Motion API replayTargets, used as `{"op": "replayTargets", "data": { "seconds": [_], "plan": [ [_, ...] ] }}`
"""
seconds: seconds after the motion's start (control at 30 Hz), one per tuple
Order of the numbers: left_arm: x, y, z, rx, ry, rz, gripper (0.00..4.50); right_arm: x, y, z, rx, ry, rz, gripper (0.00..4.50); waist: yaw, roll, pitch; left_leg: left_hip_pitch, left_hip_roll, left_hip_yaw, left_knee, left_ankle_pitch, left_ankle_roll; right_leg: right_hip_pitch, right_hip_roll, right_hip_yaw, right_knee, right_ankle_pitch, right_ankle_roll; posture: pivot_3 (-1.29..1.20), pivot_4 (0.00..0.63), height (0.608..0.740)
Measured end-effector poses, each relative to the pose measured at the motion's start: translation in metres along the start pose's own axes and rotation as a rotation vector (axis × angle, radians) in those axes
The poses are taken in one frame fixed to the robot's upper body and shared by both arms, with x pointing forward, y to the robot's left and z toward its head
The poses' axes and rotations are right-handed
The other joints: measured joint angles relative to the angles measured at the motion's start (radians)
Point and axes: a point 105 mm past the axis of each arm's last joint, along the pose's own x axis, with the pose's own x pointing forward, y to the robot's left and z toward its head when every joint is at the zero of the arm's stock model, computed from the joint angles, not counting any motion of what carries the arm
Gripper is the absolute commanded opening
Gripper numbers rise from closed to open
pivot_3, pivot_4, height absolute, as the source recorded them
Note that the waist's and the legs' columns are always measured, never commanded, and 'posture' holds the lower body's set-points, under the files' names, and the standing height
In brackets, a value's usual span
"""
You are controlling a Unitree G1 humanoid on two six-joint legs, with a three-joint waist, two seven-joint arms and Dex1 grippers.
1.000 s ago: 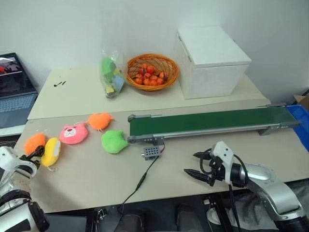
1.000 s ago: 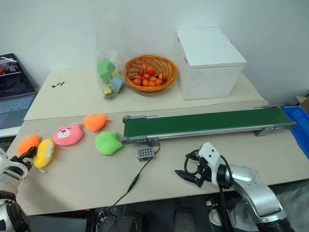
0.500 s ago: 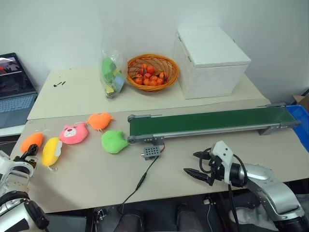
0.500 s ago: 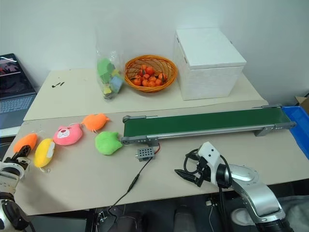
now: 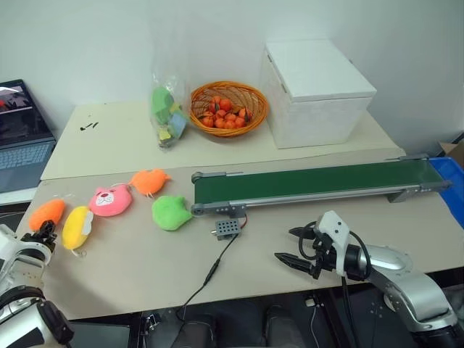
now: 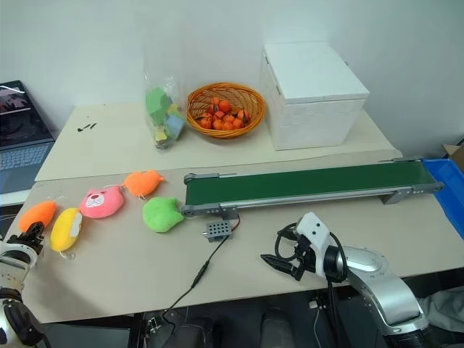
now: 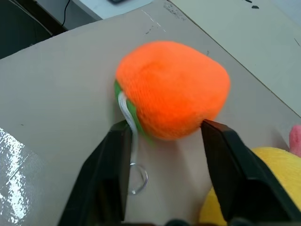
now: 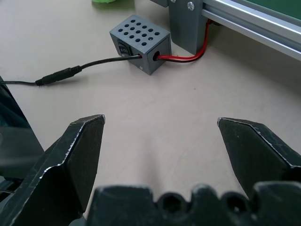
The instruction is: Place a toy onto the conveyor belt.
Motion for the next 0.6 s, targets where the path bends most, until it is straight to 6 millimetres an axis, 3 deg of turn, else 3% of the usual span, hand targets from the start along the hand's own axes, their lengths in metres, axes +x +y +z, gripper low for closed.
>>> {"op": "replayTargets", "data": {
  "seconds": [0.1,0.6],
  "plan": [
    [0.0002,-0.0007,-0.0009,0.007,0.005,-0.003,0.09,-0.0002,-0.0004,-0.0008,0.002,0.002,-0.01,4.5,0.0,0.0,0.0,0.0,0.0,0.0,0.0,0.0,0.0,0.0,0.0,0.0,0.0,0.0,0.0,0.0,0.15,0.74],
    [0.003,-0.0078,-0.0076,0.001,0.011,-0.022,0.09,-0.0006,0.0013,-0.0033,0.013,0.01,-0.016,4.5,-0.003,0.0,0.0,0.0,0.0,0.0,0.001,0.0,0.0,0.0,0.0,0.0,0.0,0.0,0.0,0.0,0.15,0.74]
  ]
}}
